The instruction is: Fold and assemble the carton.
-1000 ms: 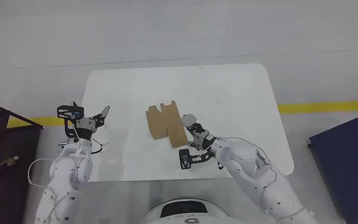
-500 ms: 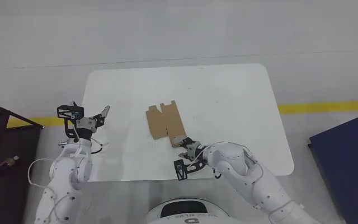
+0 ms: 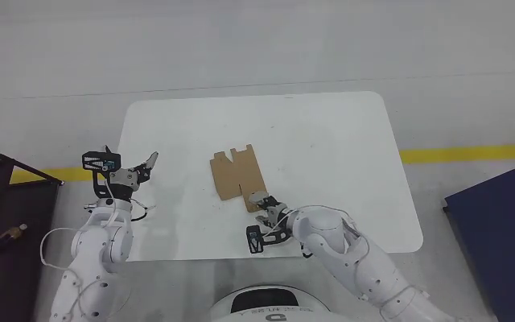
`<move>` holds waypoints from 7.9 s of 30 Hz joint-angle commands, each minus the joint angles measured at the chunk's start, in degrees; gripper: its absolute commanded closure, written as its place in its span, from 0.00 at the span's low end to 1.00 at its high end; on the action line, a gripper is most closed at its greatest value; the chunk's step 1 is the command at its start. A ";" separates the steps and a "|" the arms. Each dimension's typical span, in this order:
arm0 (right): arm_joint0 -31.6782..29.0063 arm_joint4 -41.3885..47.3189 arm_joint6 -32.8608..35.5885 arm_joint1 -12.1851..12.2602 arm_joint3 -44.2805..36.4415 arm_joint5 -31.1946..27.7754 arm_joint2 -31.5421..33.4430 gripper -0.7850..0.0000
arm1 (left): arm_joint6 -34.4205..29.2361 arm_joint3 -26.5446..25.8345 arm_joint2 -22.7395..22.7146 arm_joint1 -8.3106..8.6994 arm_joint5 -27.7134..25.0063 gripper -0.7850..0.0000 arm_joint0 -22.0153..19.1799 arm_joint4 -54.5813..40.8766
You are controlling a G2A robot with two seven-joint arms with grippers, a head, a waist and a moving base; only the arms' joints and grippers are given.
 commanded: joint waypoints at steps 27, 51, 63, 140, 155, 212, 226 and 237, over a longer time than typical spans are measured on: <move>3.91 1.46 6.51 -1.31 4.59 3.38 -1.81 0.54 | 0.00 0.00 0.00 0.00 0.00 0.00 0.00 0.00; -2.69 2.51 1.68 -0.18 1.79 20.92 5.27 1.00 | 0.00 0.00 0.00 0.00 0.00 0.00 0.00 0.00; -9.37 7.81 -3.89 1.29 -4.18 23.42 12.75 1.00 | 3.81 5.38 1.53 1.14 -17.06 0.00 -0.43 8.85; -12.79 32.44 -14.44 -0.46 -11.91 24.75 17.16 0.00 | 13.20 13.82 13.78 1.52 -19.33 1.00 -11.16 18.51; -5.31 69.18 -25.51 -1.41 -0.32 0.96 16.28 0.00 | -10.76 16.44 12.37 1.97 -51.12 1.00 -13.87 -44.14; 9.89 103.20 -8.33 -3.06 15.68 -24.62 8.39 1.00 | -38.03 20.23 17.45 6.23 -56.99 0.00 -19.76 -80.08; 10.16 102.06 -10.18 -2.84 14.06 -24.14 10.75 1.00 | -36.33 18.90 12.16 7.61 -57.16 0.00 -17.80 -79.93; 10.86 183.31 11.79 -1.87 8.46 -23.70 -0.99 1.00 | -36.33 18.90 12.16 7.61 -57.16 0.00 -17.80 -79.93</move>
